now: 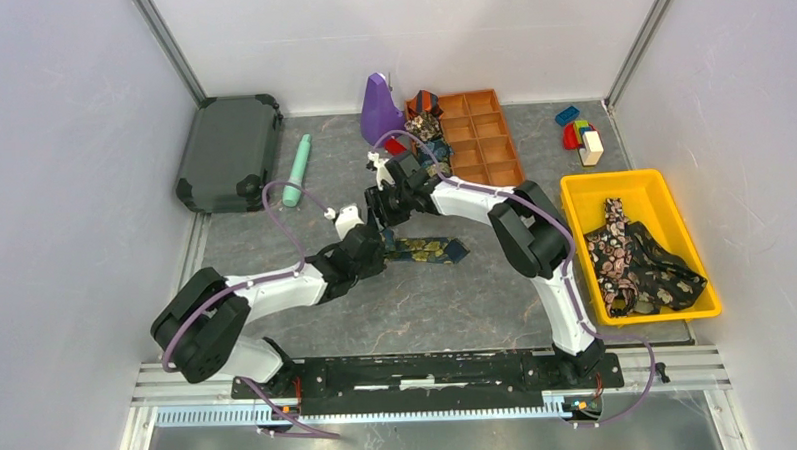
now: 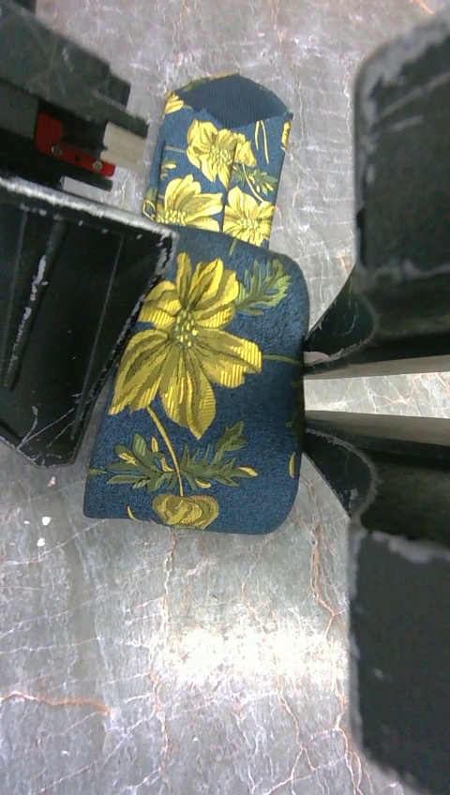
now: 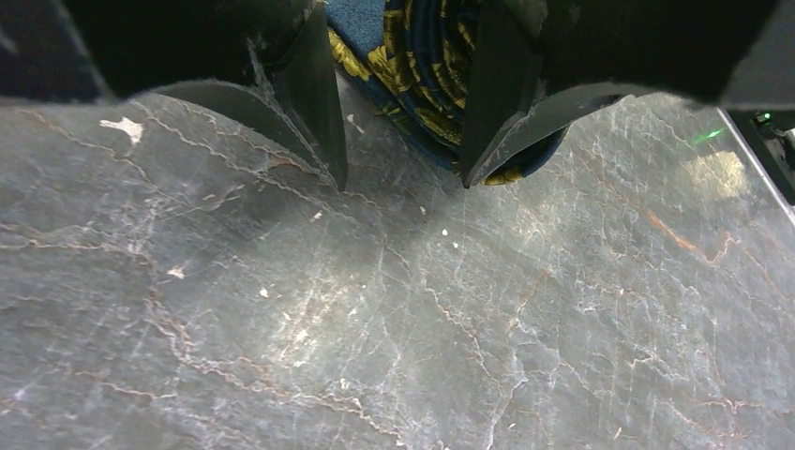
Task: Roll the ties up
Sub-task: Roll the tie at the center of the board.
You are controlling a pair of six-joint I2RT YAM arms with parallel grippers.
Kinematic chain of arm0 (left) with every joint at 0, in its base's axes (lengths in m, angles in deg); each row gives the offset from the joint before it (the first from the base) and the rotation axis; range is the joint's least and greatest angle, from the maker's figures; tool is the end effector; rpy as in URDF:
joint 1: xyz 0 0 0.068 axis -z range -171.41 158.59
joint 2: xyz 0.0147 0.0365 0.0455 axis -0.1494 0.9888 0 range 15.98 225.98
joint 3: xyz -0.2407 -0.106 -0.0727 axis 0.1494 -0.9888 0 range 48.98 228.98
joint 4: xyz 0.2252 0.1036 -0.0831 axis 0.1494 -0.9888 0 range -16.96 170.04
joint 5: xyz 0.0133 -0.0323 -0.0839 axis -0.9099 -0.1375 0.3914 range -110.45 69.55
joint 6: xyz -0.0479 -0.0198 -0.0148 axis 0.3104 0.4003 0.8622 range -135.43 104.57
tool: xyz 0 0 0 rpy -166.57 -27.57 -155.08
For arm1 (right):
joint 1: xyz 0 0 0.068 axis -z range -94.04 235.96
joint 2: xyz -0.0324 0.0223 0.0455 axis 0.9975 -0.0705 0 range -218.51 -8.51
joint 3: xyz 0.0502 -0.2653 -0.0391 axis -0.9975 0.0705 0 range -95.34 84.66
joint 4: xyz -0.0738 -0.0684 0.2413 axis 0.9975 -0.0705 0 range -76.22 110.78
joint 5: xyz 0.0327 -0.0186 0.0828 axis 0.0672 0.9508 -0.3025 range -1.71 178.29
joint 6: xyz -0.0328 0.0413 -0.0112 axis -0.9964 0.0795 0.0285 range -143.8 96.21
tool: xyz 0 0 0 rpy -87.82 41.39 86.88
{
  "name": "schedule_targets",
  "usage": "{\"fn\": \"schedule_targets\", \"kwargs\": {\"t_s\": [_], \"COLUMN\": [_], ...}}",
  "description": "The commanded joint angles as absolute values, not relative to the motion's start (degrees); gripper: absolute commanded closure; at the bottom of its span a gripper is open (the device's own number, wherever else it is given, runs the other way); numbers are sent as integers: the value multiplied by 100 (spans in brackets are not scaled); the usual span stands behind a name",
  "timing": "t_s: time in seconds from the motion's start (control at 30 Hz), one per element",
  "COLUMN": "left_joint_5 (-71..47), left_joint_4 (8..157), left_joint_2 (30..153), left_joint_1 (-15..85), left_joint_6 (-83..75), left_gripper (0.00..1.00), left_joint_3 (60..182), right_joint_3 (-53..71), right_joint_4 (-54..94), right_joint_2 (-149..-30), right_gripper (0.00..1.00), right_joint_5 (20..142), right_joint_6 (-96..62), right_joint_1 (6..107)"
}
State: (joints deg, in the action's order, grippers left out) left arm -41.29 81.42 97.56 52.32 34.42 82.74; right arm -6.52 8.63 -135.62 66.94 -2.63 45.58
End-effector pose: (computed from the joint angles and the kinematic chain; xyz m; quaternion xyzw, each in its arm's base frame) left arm 0.1996 -0.1735 0.1558 -0.1157 0.9084 -0.1510 0.3722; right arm 0.3607 0.3237 0.1492 -0.2184 0.8937 0.3284 0.2136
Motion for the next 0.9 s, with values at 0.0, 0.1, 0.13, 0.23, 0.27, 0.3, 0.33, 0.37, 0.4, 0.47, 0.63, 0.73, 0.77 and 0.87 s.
{"fn": "schedule_targets", "kwargs": {"t_s": [0.0, 0.1, 0.13, 0.23, 0.27, 0.3, 0.33, 0.37, 0.4, 0.47, 0.63, 0.73, 0.77, 0.87], "left_joint_5": [-4195, -4125, -4109, -3988, -3877, -3756, -3619, -3495, -3401, -3200, -2995, -2951, -2958, -3164], "left_joint_4": [8154, 8077, 8037, 8037, 8036, 7889, 7846, 7833, 7829, 7823, 7403, 7028, 6901, 6500], "left_joint_2": [9424, 9316, 9283, 9233, 9226, 9214, 9194, 9154, 9102, 8926, 8574, 8322, 8211, 7806], "left_joint_1": [5210, 5211, 5210, 5209, 5210, 5210, 5210, 5217, 5215, 5218, 5212, 5215, 5210, 5210], "left_joint_6": [3095, 2996, 2964, 2799, 2713, 2610, 2530, 2482, 2442, 2362, 2147, 2024, 1986, 1866], "left_gripper": [75, 74, 74, 73, 73, 74, 73, 73, 74, 73, 69, 66, 62, 42], "left_joint_3": [8253, 8233, 8241, 8250, 8264, 8288, 8296, 8267, 8222, 8145, 8210, 8324, 8355, 8454], "right_joint_3": [-764, -721, -690, -642, -647, -656, -663, -694, -718, -846, -1245, -1300, -1204, -687], "right_joint_4": [310, 273, 289, 393, 431, 467, 535, 581, 642, 755, 754, 733, 760, 982], "right_joint_2": [-13424, -13359, -13346, -13366, -13385, -13401, -13412, -13423, -13413, -13394, -13475, -13416, -13324, -12789], "right_gripper": [45, 44, 42, 40, 39, 38, 38, 37, 37, 36, 34, 33, 33, 33], "right_joint_5": [7176, 7300, 7321, 7295, 7290, 7306, 7324, 7312, 7314, 7315, 7238, 7153, 7158, 7150], "right_joint_6": [-348, -343, -333, -243, -219, -186, -164, -125, -97, -63, -50, -52, -52, -26], "right_joint_1": [4614, 4623, 4624, 4631, 4632, 4636, 4643, 4665, 4687, 4743, 4863, 4954, 4989, 5043]}}
